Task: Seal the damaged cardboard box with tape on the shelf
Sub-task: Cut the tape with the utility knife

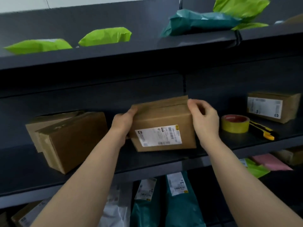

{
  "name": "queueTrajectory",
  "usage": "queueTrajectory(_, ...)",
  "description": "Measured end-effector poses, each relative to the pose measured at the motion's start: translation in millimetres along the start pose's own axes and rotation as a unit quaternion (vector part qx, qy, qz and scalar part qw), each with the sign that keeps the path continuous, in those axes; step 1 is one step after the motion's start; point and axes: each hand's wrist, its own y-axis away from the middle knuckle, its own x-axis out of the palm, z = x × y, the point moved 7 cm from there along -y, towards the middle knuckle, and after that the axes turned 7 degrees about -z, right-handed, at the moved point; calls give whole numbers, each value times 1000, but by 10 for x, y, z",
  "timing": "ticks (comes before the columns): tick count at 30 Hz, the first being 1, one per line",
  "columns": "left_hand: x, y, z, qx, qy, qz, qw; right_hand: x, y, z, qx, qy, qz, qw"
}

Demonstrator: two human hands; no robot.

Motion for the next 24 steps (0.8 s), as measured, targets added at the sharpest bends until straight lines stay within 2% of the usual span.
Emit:
queueTrajectory(4, 102, 18, 13, 54, -2, 11, 998, 185, 7, -262, 117, -45, 99, 987)
queueTrajectory(7, 98, 2, 102, 87, 35, 3, 996, 232, 125, -490, 134, 9, 129, 983)
queueTrajectory(10, 119, 81, 321, 46, 33, 17, 998, 294, 286, -618, 125, 27, 152, 980)
queueTrajectory(13, 153, 222, 630, 2, 6, 57, 998, 328, 332, -694, 164, 9, 172, 971)
queueTrajectory(16, 122, 220, 694, -2, -25, 77, 997, 318, 278, -715, 197, -4, 200, 960)
queueTrajectory(18, 39, 171, 579, 11, -52, 28, 998, 272, 262, -684, 194, -28, 206, 959)
queueTrajectory(21, -150, 103, 324, 10, -92, -97, 991, 172, 161, -523, 151, -64, 183, 969)
queueTrajectory(24, -79, 164, 213, -35, -30, -72, 996, 116, 24, -360, 171, -109, 154, 967)
